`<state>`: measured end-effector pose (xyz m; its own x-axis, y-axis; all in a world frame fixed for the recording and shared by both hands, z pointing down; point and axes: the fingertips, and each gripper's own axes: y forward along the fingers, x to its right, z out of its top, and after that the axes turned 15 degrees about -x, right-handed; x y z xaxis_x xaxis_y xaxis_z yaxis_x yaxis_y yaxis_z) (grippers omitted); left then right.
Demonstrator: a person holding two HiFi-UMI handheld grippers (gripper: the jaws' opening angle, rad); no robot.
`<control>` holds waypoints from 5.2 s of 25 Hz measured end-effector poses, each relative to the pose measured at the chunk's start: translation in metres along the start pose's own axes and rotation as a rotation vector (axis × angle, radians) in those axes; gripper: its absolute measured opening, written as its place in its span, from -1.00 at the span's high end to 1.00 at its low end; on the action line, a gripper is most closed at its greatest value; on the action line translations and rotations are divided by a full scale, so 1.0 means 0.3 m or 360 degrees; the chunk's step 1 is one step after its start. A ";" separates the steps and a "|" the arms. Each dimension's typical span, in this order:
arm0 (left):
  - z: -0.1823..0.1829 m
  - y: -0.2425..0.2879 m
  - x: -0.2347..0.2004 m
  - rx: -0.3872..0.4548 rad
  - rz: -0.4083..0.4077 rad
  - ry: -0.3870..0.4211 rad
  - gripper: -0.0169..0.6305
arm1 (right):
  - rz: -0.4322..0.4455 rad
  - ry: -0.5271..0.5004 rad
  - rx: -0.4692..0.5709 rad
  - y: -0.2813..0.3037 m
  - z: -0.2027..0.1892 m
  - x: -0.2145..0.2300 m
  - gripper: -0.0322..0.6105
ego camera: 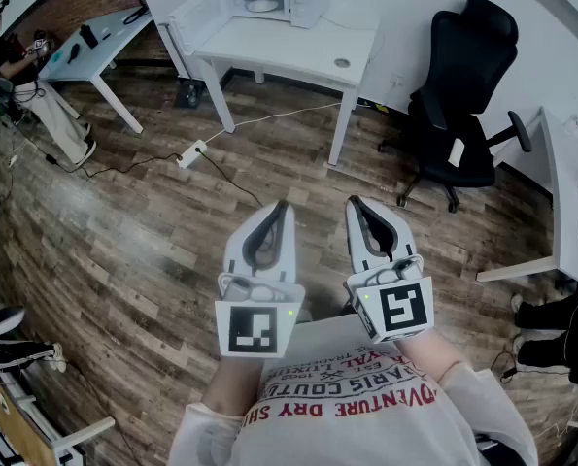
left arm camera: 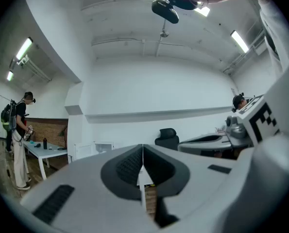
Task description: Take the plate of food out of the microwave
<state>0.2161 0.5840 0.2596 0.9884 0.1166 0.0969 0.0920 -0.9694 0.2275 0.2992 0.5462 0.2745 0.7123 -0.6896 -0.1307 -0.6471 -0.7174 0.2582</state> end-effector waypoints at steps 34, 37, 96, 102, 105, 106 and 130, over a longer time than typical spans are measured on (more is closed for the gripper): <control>0.005 0.608 -0.206 -0.0104 0.0057 -0.0185 0.92 | 0.0180 0.0083 0.0075 0.569 0.064 0.310 0.86; 0.053 0.756 -0.234 -0.0100 0.0118 -0.0222 0.92 | 0.0212 0.0064 0.0063 0.687 0.094 0.440 0.86; 0.001 2.697 -1.779 -0.0549 -0.0158 -0.0351 0.92 | 0.0100 0.0197 -0.0198 3.033 0.417 0.909 0.86; -0.087 2.851 -1.821 -0.0692 -0.0217 -0.0461 0.92 | -0.0039 0.0219 -0.0209 3.142 0.406 0.996 0.86; -0.117 2.919 -1.836 -0.0707 -0.0342 -0.0667 0.92 | -0.0105 0.0229 -0.0232 3.184 0.401 1.008 0.86; -0.123 2.944 -1.844 -0.0698 -0.0392 -0.0755 0.92 | -0.0126 0.0235 -0.0244 3.200 0.399 1.011 0.86; -0.421 3.495 -1.957 -0.0783 -0.0692 -0.1891 0.41 | -0.0400 0.0184 -0.0447 3.457 0.262 1.076 0.86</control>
<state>-0.2829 -0.4735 0.5636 0.4199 -0.1069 -0.9013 0.6155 -0.6962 0.3694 -0.1634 -0.4281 0.4247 0.8754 -0.4686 -0.1188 -0.3603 -0.7962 0.4860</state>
